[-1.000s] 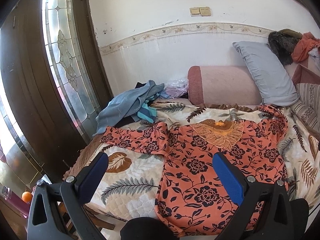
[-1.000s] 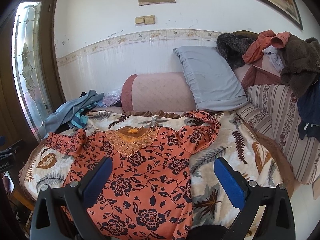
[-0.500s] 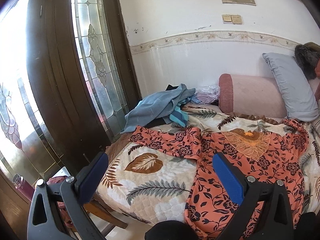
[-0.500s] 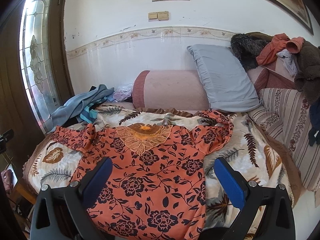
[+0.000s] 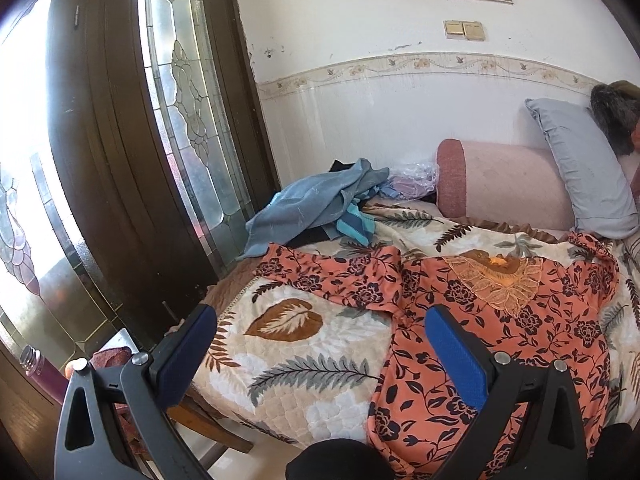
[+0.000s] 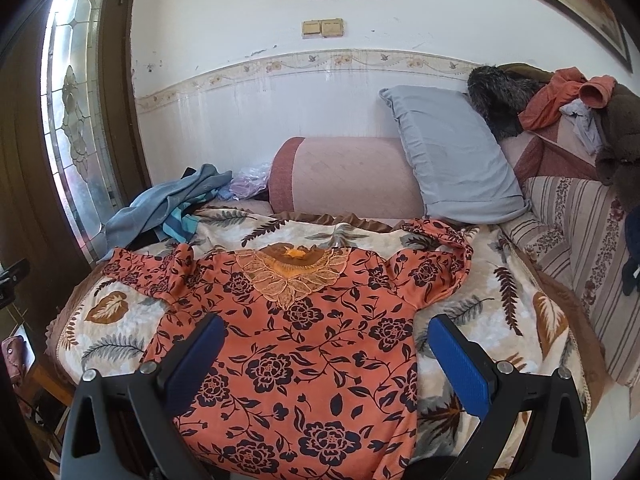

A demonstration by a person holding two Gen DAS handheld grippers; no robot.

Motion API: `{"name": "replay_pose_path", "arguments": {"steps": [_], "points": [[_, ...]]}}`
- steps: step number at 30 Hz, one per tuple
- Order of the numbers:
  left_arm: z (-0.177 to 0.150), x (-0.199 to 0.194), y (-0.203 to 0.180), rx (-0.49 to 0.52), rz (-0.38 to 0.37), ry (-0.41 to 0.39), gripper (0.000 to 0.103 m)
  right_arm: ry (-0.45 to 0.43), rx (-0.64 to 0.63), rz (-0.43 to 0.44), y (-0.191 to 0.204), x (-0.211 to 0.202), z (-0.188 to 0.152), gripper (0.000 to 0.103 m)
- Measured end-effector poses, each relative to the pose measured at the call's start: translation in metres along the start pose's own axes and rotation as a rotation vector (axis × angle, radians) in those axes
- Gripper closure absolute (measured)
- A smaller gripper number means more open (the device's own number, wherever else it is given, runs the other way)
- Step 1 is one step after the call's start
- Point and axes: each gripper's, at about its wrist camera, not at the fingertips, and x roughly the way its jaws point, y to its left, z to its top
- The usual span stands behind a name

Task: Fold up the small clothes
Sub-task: 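Move both grippers over the orange floral dress toward its sleeves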

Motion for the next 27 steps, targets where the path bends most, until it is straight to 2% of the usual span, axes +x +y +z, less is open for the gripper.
{"name": "replay_pose_path", "arguments": {"steps": [2, 7, 11, 17, 27], "points": [[-0.003, 0.01, -0.015, 0.014, -0.053, 0.039, 0.0, 0.007, 0.016, -0.022, -0.009, 0.004, -0.002, 0.001], [-0.016, 0.033, -0.073, 0.123, -0.18, 0.148, 0.0, 0.082, 0.07, -0.12, -0.042, 0.032, -0.006, 0.001], [-0.021, 0.036, -0.113, 0.195, -0.25, 0.179, 0.0, 0.141, 0.096, -0.178, -0.068, 0.048, -0.007, 0.001], [-0.015, 0.041, -0.153, 0.273, -0.269, 0.169, 0.0, 0.166, 0.079, -0.218, -0.087, 0.063, -0.005, 0.001], [0.007, 0.054, -0.198, 0.294, -0.295, 0.148, 0.0, 0.163, 0.064, -0.217, -0.104, 0.089, 0.01, 0.001]]}}
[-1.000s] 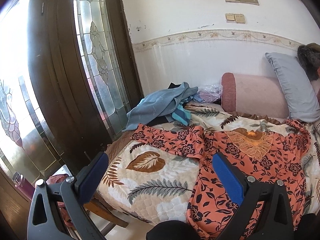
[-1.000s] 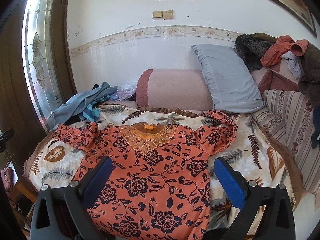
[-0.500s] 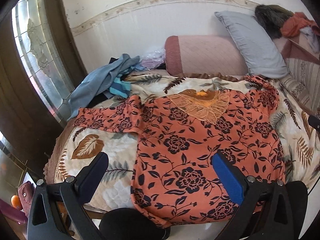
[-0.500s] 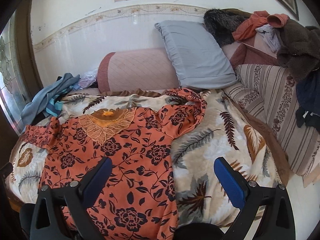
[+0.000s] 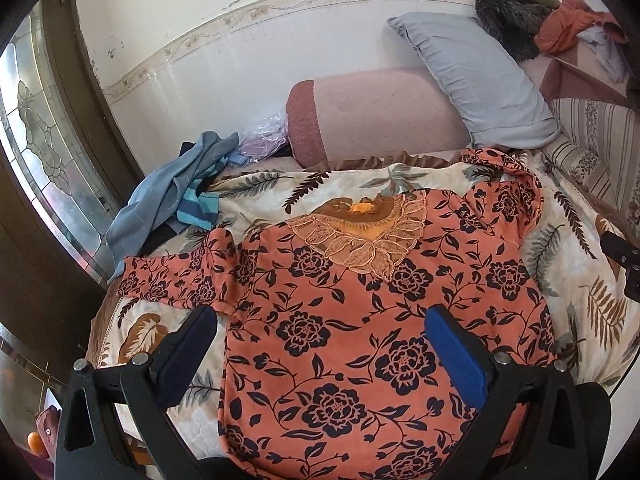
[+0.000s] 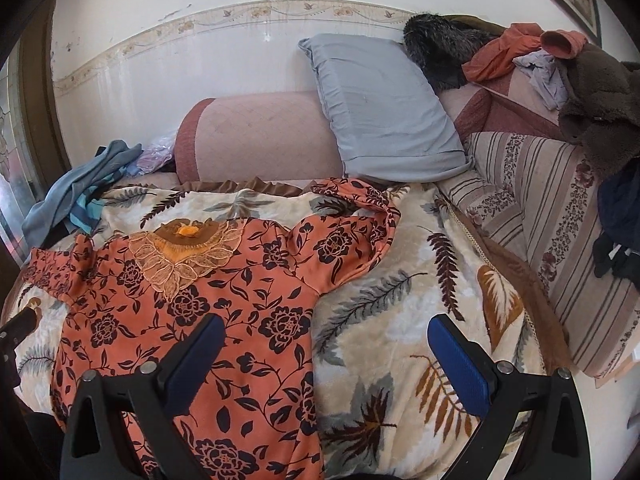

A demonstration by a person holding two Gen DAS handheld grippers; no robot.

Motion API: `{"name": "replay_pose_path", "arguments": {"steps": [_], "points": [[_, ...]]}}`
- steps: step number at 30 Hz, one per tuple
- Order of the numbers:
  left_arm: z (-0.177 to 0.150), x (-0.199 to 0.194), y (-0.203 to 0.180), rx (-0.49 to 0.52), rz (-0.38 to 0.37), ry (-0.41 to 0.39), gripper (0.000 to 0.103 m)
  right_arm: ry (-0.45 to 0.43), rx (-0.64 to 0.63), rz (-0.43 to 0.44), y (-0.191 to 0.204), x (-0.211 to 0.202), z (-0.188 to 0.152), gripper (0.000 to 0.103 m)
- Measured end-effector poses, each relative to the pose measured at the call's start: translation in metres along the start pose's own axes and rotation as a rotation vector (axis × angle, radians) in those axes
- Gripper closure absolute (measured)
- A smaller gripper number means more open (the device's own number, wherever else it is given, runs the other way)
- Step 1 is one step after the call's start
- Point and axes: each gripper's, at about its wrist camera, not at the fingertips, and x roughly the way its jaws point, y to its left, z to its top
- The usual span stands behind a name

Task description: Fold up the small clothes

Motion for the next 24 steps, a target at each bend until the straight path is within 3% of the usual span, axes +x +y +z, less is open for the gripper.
{"name": "replay_pose_path", "arguments": {"steps": [5, 15, 18, 24], "points": [[0.013, 0.037, -0.004, -0.009, 0.01, 0.018, 0.0, -0.004, 0.043, 0.083, -0.028, 0.034, 0.005, 0.001], [0.034, 0.15, 0.002, -0.139, 0.062, 0.034, 0.0, 0.115, 0.359, 0.183, -0.14, 0.189, 0.019, 0.003], [0.041, 0.182, -0.001, -0.157, 0.069, 0.046, 0.0, 0.097, 0.401, 0.123, -0.15, 0.229, 0.043, 0.003], [0.044, 0.224, 0.001, -0.168, 0.066, 0.029, 0.0, 0.157, 0.237, -0.031, -0.128, 0.311, 0.109, 0.003]]}}
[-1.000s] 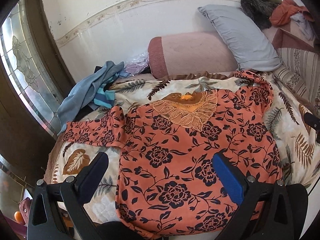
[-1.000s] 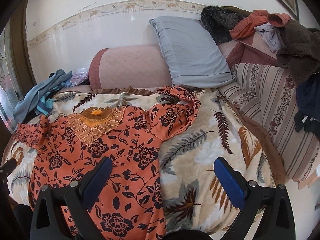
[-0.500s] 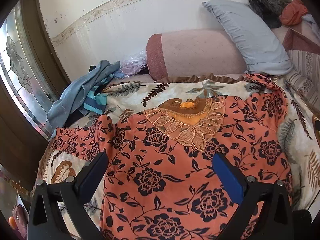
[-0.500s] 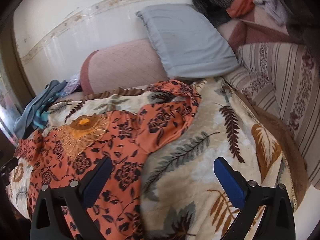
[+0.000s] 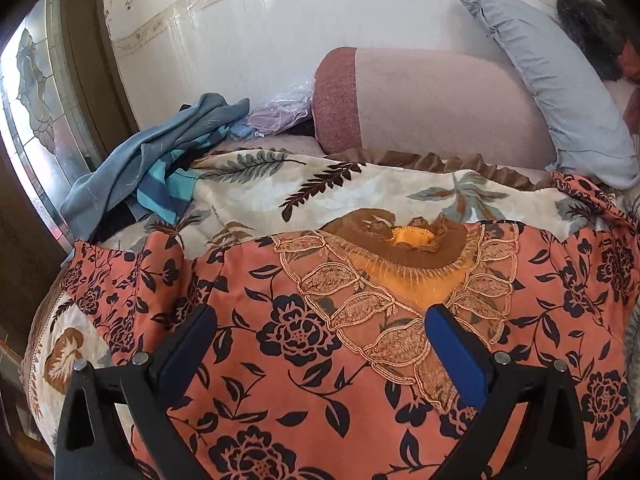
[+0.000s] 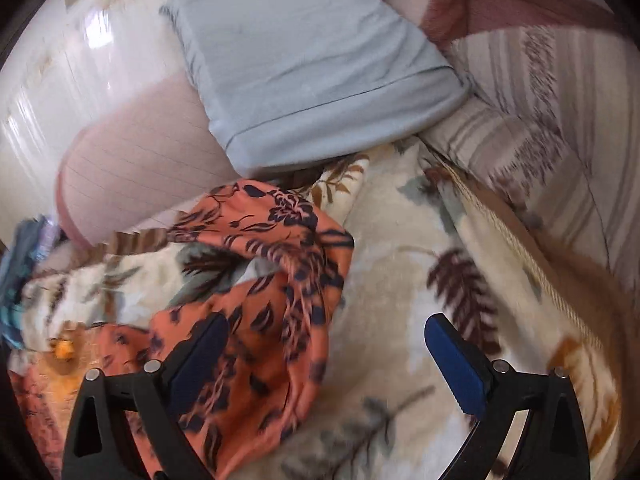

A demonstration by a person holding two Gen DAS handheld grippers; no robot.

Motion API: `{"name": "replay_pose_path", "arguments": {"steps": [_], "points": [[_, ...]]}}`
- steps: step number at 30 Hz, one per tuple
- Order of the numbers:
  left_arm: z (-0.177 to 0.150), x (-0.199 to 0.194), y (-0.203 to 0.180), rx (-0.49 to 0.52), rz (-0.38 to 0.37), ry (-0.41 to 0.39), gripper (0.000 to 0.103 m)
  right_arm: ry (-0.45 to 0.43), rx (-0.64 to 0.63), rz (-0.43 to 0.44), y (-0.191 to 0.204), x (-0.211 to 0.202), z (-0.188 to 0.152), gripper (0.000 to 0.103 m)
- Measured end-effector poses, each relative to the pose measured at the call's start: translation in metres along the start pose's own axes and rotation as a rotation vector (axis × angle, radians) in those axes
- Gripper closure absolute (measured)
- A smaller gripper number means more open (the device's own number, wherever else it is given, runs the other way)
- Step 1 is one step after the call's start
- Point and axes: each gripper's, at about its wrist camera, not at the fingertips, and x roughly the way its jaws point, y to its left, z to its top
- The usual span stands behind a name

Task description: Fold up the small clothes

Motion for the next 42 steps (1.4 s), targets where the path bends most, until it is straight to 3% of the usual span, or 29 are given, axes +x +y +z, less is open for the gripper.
{"name": "replay_pose_path", "arguments": {"steps": [6, 12, 13, 14, 15, 17, 20, 22, 27, 31, 35, 38, 42], "points": [[0.006, 0.023, 0.014, 0.004, 0.026, 0.011, 0.0, 0.079, -0.172, -0.166, 0.044, 0.068, 0.03, 0.004], [0.009, 0.027, 0.024, -0.029, 0.009, 0.002, 0.0, 0.027, -0.305, -0.277, 0.094, 0.092, 0.05, 0.008], [0.009, 0.027, 0.024, -0.025, 0.01, -0.003, 0.0, 0.024, -0.339, -0.286, 0.105, 0.097, 0.053, 0.012], [0.01, 0.027, 0.024, -0.023, 0.011, -0.006, 0.0, 0.035, -0.375, -0.304, 0.115, 0.103, 0.055, 0.027], [0.011, 0.026, 0.024, -0.023, 0.007, -0.011, 0.0, 0.07, -0.403, -0.319, 0.122, 0.112, 0.058, 0.054], [0.013, 0.026, 0.027, -0.033, 0.0, -0.019, 0.0, 0.16, -0.373, -0.267, 0.127, 0.125, 0.061, 0.088], [0.018, 0.023, 0.038, -0.064, 0.01, -0.032, 0.0, 0.117, -0.338, -0.236, 0.128, 0.107, 0.063, 0.096], [0.021, 0.021, 0.048, -0.098, 0.008, -0.037, 0.0, 0.09, -0.263, -0.132, 0.122, 0.08, 0.064, 0.097], [0.026, 0.008, 0.076, -0.182, 0.027, -0.073, 0.0, 0.038, -0.108, 0.238, 0.124, -0.009, 0.053, 0.097], [0.028, -0.004, 0.105, -0.238, 0.112, -0.14, 0.0, 0.064, -0.041, 0.538, 0.174, -0.064, 0.029, 0.097], [0.028, -0.007, 0.145, -0.332, 0.166, -0.144, 0.0, 0.119, -0.035, 0.761, 0.259, -0.085, -0.014, 0.097], [0.024, -0.006, 0.181, -0.419, 0.199, -0.126, 0.0, 0.17, -0.053, 0.779, 0.327, -0.077, -0.055, 0.097], [0.017, -0.001, 0.218, -0.503, 0.237, -0.107, 0.0, 0.354, -0.175, 0.643, 0.4, -0.041, -0.126, 0.092]]}}
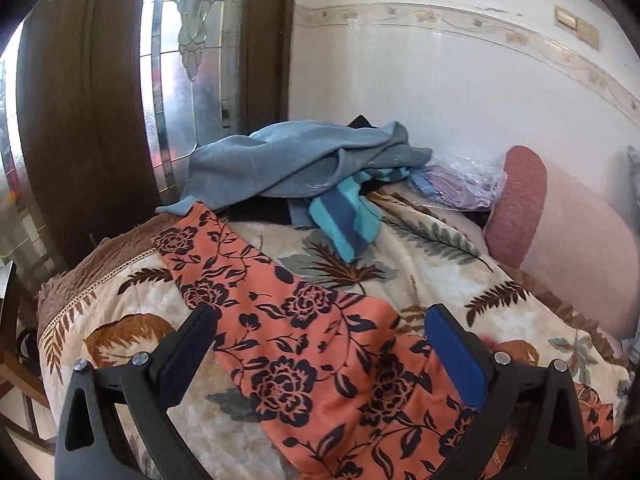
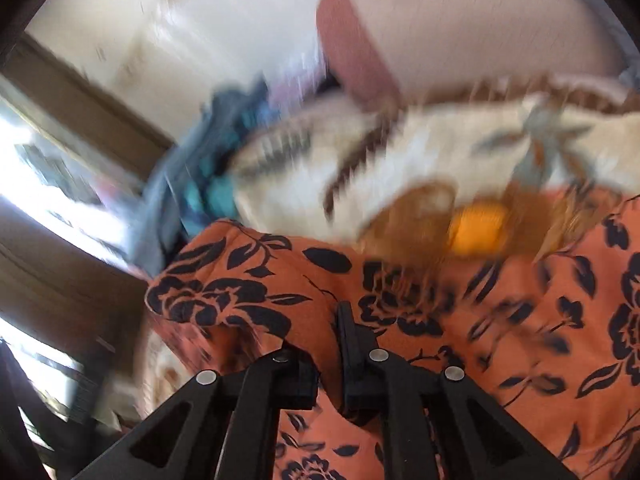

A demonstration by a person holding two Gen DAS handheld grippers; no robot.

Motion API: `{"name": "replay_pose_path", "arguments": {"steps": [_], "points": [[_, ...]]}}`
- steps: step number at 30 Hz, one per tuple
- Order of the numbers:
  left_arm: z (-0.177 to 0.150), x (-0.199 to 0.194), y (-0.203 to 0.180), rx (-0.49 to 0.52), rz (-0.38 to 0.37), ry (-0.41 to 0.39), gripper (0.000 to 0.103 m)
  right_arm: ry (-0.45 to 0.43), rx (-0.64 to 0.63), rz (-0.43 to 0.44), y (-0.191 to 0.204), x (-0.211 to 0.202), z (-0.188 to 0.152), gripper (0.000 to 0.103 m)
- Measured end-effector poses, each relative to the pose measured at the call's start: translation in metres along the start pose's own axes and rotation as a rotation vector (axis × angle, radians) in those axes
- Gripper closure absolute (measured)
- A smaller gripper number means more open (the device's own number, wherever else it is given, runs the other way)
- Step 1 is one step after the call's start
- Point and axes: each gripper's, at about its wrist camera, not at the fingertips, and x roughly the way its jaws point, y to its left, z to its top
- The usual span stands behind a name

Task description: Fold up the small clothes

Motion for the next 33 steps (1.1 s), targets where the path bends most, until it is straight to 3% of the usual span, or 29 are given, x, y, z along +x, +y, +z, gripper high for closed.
{"name": "replay_pose_path", "arguments": {"steps": [3, 5, 7, 12, 17, 19, 21, 26, 27, 29, 31, 33], "points": [[0.004, 0.007, 0.013, -0.011, 0.015, 0.018, 0.0, 0.18, -0.086, -0.125, 0.001, 0.053, -0.036, 0.089], [0.005, 0.01, 0.017, -0.005, 0.032, 0.021, 0.0, 0.141, -0.16, -0.136, 0.009, 0.046, -0.041, 0.089], [0.008, 0.014, 0.024, -0.006, 0.062, 0.023, 0.0, 0.175, -0.178, -0.097, 0.014, 0.031, -0.042, 0.089], [0.015, 0.026, 0.061, -0.098, 0.12, 0.071, 0.0, 0.117, -0.301, 0.037, 0.015, -0.034, -0.041, 0.089], [0.013, 0.052, 0.114, -0.261, 0.174, 0.184, 0.0, -0.035, -0.158, 0.098, -0.012, -0.064, -0.039, 0.089], [0.009, 0.058, 0.129, -0.323, 0.18, 0.219, 0.0, -0.053, -0.095, 0.16, -0.021, -0.056, -0.039, 0.088], [0.006, 0.06, 0.136, -0.365, 0.17, 0.229, 0.0, -0.012, -0.077, 0.192, -0.014, -0.041, -0.041, 0.088], [0.004, 0.068, 0.132, -0.356, 0.167, 0.258, 0.0, 0.103, -0.149, 0.194, 0.037, 0.004, -0.058, 0.086], [0.004, 0.069, 0.131, -0.357, 0.158, 0.263, 0.0, 0.142, -0.184, 0.168, 0.047, 0.012, -0.065, 0.081], [0.005, 0.071, 0.128, -0.342, 0.144, 0.271, 0.0, 0.21, -0.337, 0.023, 0.066, 0.03, -0.081, 0.072], [0.005, 0.071, 0.125, -0.323, 0.134, 0.275, 0.0, 0.255, -0.494, -0.102, 0.075, 0.043, -0.1, 0.069], [0.006, 0.069, 0.122, -0.314, 0.107, 0.266, 0.0, 0.228, -0.552, -0.109, 0.073, 0.033, -0.108, 0.069]]}}
